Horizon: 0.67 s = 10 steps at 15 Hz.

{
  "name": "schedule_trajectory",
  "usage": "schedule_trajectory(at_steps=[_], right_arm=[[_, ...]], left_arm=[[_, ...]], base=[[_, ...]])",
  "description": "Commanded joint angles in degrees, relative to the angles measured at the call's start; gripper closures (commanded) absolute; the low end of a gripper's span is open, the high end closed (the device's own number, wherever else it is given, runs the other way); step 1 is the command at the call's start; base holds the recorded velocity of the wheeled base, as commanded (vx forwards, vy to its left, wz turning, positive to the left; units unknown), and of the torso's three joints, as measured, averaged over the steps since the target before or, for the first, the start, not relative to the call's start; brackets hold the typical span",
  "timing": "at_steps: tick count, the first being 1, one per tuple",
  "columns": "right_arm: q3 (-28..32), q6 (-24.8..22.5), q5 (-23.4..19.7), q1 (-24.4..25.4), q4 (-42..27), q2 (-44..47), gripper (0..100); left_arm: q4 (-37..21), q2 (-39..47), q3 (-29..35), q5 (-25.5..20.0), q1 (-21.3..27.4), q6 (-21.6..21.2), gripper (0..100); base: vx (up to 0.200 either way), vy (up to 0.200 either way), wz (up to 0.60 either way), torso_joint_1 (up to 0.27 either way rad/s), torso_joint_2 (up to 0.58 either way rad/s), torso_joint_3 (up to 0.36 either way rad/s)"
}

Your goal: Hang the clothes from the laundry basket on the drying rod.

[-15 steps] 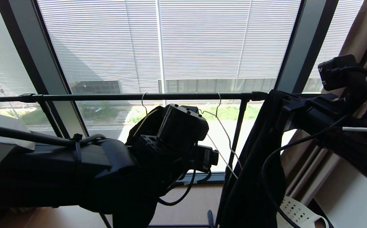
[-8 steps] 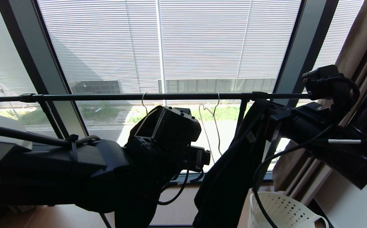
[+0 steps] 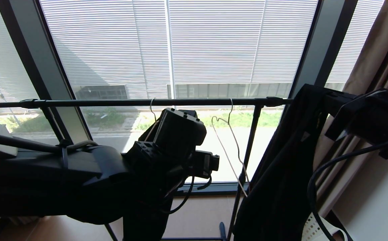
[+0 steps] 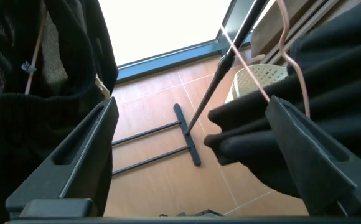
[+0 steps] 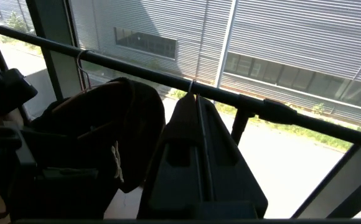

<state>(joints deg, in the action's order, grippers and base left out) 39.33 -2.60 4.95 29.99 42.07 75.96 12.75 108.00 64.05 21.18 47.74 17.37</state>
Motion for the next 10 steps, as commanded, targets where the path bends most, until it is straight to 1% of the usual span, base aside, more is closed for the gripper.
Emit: schedule_trajectory(at_steps=[1, 3, 4, 6, 8, 10], right_arm=[[0.3, 0.0, -0.1, -1.1, -0.1, -2.4, 100], [0.2, 0.0, -0.1, -1.3, -0.1, -2.2, 100], [0.4, 0.0, -0.1, -2.4, -0.1, -1.7, 100], [1.3, 0.0, 0.0, -6.1, 0.7, 1.7, 100], [3.7, 0.0, 0.1, -12.0, 0.9, 6.8, 100], [5.3, 0.0, 0.0, -16.0, 0.9, 7.9, 100]], left_arm=[[1.1, 1.4, 0.5, 0.0, 0.0, -0.1, 0], [2.0, 1.7, 0.5, 0.0, 0.2, -0.1, 0], [2.0, 1.6, 0.3, 0.0, 0.2, -0.1, 0], [2.0, 1.3, 0.0, 0.1, 0.2, -0.1, 0], [2.1, 1.3, -0.8, 0.2, 0.2, -0.1, 0], [2.1, 1.3, -0.7, 0.2, 0.3, -0.1, 0]], base=[[0.000, 0.000, 0.00, 0.000, 0.00, 0.000], [0.000, 0.000, 0.00, 0.000, 0.00, 0.000], [0.000, 0.000, 0.00, 0.000, 0.00, 0.000], [0.000, 0.000, 0.00, 0.000, 0.00, 0.000], [0.000, 0.000, 0.00, 0.000, 0.00, 0.000], [0.000, 0.000, 0.00, 0.000, 0.00, 0.000]])
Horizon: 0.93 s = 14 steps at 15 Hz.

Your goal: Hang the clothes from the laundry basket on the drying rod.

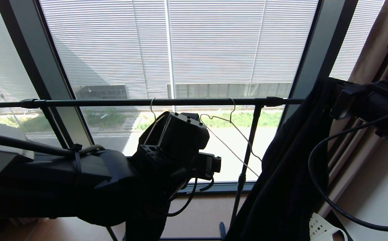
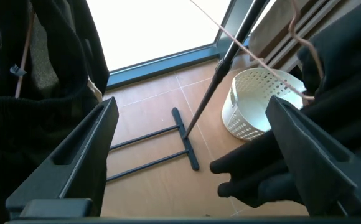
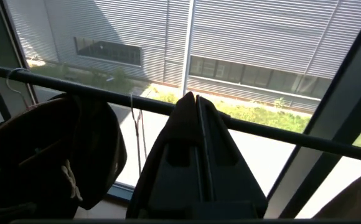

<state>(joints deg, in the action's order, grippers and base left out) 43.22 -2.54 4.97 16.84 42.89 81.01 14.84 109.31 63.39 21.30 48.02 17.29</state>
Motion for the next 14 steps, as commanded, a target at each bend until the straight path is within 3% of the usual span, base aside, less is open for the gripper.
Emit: schedule_trajectory(at_steps=[1, 9, 14], right_arm=[[1.8, 0.1, -0.2, -3.7, 0.1, 2.7, 100], [3.3, 0.1, -2.0, -9.5, 0.0, 0.6, 100], [7.2, 0.2, -5.8, -20.4, 0.0, 4.1, 100]], left_arm=[[0.0, -0.2, 0.0, 0.0, 0.1, 0.0, 0], [0.0, -1.2, -0.7, 0.1, 0.1, 0.1, 0], [0.0, -2.4, -2.1, 0.1, -0.2, 0.2, 0]], base=[[0.000, 0.000, 0.00, 0.000, 0.00, 0.000], [0.000, 0.000, 0.00, 0.000, 0.00, 0.000], [0.000, 0.000, 0.00, 0.000, 0.00, 0.000]])
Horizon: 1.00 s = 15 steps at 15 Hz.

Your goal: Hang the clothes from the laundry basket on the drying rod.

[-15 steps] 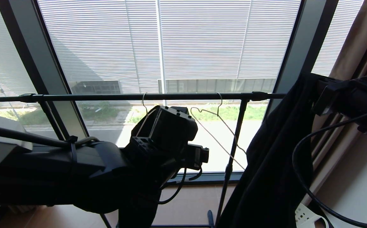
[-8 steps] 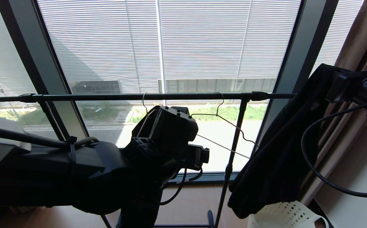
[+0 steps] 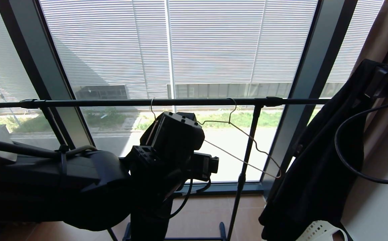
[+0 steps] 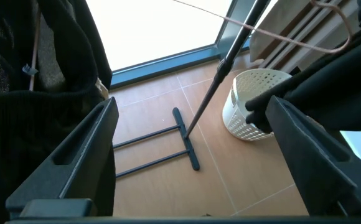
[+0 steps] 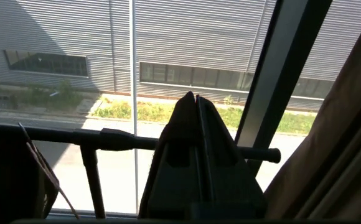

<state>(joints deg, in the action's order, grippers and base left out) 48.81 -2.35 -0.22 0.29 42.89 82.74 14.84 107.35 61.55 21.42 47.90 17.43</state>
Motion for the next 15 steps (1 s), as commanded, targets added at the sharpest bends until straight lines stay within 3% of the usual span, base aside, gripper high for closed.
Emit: schedule_trajectory(at_steps=[1, 7, 15], right_arm=[[2.1, 0.7, -0.5, -4.1, 0.1, 3.1, 100], [1.4, 1.4, -0.2, -2.5, 0.1, 3.4, 100], [-0.8, 1.2, 0.0, 2.0, 0.0, 1.4, 100]], left_arm=[[0.0, -0.6, -0.4, 0.0, -0.1, 0.1, 0], [0.1, -0.1, -0.2, -0.1, -0.2, 0.1, 0], [0.0, 7.7, 8.9, 0.0, 0.2, -2.1, 0]], base=[[0.000, 0.000, 0.00, 0.000, 0.00, 0.000], [0.000, 0.000, 0.00, 0.000, 0.00, 0.000], [0.000, 0.000, 0.00, 0.000, 0.00, 0.000]])
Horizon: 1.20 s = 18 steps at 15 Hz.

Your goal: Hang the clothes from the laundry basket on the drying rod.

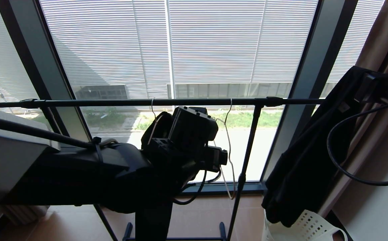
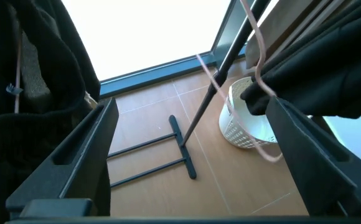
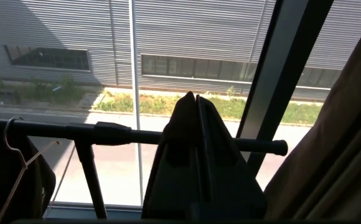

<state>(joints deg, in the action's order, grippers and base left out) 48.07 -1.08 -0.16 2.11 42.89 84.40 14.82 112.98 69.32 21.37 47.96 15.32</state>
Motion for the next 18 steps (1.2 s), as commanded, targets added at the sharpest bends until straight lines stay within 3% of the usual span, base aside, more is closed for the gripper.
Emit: schedule_trajectory(at_steps=[1, 5, 9, 18], right_arm=[[-0.3, -0.1, 0.0, 0.3, 0.1, -0.3, 100], [-0.5, -0.1, 0.0, 1.1, 0.1, -0.4, 100], [-0.8, -0.1, 0.0, 1.2, 0.1, -0.4, 100], [-1.2, -0.1, 0.1, 2.4, 0.0, -0.1, 100]], left_arm=[[-0.1, 3.2, 2.2, 0.1, 0.2, -1.2, 0], [0.0, 8.6, 7.9, 0.3, -1.1, -5.3, 0], [0.0, 10.6, 10.8, 0.2, -3.0, -5.5, 0], [1.8, 16.3, 10.9, 0.2, -6.6, -5.4, 0]], base=[[0.000, 0.000, 0.00, 0.000, 0.00, 0.000], [0.000, 0.000, 0.00, 0.000, 0.00, 0.000], [0.000, 0.000, 0.00, 0.000, 0.00, 0.000], [0.000, 0.000, 0.00, 0.000, 0.00, 0.000]])
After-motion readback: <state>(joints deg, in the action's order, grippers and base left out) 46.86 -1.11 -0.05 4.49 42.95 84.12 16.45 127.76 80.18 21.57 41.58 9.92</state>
